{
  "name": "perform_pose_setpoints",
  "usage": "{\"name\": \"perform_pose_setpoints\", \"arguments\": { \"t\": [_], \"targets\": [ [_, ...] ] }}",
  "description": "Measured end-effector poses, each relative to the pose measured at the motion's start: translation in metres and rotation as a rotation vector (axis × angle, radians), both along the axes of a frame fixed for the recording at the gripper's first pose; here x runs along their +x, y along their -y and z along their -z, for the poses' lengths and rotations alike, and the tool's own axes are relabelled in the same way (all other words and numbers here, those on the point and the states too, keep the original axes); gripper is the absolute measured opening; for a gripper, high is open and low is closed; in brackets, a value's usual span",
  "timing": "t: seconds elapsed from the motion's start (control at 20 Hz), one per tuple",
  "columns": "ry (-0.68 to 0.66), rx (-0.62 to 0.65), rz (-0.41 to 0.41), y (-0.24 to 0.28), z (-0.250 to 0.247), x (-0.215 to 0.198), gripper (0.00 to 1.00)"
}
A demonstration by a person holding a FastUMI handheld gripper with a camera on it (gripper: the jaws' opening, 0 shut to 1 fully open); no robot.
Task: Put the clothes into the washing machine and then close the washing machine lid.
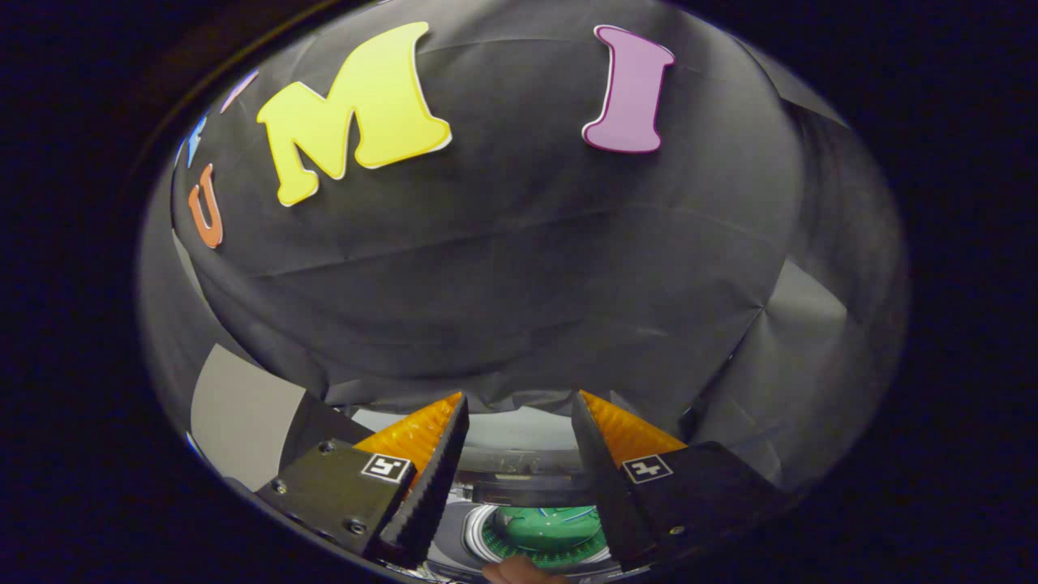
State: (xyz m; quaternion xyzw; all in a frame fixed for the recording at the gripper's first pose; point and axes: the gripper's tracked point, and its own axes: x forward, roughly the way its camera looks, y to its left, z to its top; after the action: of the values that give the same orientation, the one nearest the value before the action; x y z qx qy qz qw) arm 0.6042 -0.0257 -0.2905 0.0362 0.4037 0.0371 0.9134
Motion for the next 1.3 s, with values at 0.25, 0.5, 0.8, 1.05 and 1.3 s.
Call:
{"name": "perform_pose_setpoints", "arguments": {
  "t": [0.25, 0.5, 0.8, 1.05, 1.3],
  "targets": [
    [-0.024, -0.009, -0.002, -0.003, 0.015, -0.006, 0.81],
    [-0.019, -0.025, -0.003, 0.000, 0.020, -0.019, 0.81],
    [0.032, -0.039, 0.004, 0.001, 0.017, -0.034, 0.81],
    [0.106, -0.037, -0.010, 0.001, 0.013, -0.050, 0.81],
    [0.183, -0.021, -0.037, 0.001, 0.014, -0.073, 0.81]
  ]
}}
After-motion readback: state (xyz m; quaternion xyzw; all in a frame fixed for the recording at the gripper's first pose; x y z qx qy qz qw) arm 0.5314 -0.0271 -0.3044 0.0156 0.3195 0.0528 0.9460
